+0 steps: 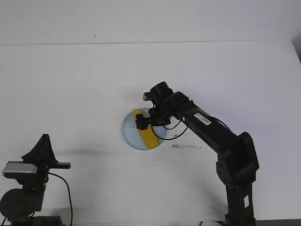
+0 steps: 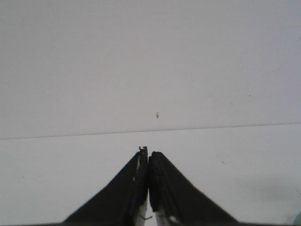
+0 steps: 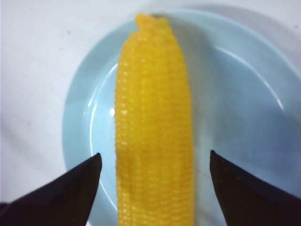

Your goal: Place corn on plate with both arms

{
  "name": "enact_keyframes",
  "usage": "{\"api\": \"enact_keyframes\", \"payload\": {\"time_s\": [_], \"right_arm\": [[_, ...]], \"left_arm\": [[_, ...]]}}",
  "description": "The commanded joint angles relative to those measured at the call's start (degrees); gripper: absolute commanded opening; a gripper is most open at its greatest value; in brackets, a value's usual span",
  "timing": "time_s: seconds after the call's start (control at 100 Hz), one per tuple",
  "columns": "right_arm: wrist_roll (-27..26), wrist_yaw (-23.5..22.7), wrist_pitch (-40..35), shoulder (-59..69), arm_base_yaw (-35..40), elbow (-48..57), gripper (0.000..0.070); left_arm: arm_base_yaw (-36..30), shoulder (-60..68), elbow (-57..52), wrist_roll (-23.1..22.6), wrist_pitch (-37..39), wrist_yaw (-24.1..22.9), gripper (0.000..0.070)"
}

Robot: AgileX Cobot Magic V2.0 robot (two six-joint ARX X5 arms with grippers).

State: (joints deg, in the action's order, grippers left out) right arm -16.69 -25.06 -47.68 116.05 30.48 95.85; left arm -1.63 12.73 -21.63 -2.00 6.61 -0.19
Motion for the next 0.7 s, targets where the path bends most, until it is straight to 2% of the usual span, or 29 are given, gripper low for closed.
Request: {"api": "enact_keyframes", "payload": {"time_s": [0.0, 0.08, 0.22, 0.27, 0.42, 0.53, 0.69], "right_arm": [[0.70, 0.24, 0.63, -1.40, 0.20, 1.01, 0.0515], [0.70, 3.19, 1.05, -3.10, -0.02, 0.98, 0.0515], [3.32, 11.89, 1.86, -6.60, -0.57, 0.72, 0.0505], [4.87, 14.23, 2.64, -8.17, -1.16, 0.17, 0.0447], [9.20, 20.61, 6.32, -13.44, -3.30, -3.37, 0.0190], [10.47, 25.55, 9.81, -17.94, -5.38, -7.74, 0.0019], [14.08, 26.73, 19.82, -26.25, -9.09, -18.67, 0.0010]], "left_arm": [[0.07, -0.09, -0.48, -0.31, 0.72, -0.09, 0.0001], [0.07, -0.09, -0.48, -0.31, 0.70, -0.09, 0.0001], [0.07, -0.09, -0.48, -0.31, 0.70, -0.09, 0.0001], [0.07, -0.09, -0.48, -0.31, 0.70, -0.09, 0.0001], [0.07, -0.09, -0.48, -0.31, 0.70, -0.09, 0.0001], [0.07, -0.09, -0.48, -0.31, 0.70, -0.09, 0.0001], [0.07, -0.09, -0.48, -0.31, 0.70, -0.09, 0.0001]]}}
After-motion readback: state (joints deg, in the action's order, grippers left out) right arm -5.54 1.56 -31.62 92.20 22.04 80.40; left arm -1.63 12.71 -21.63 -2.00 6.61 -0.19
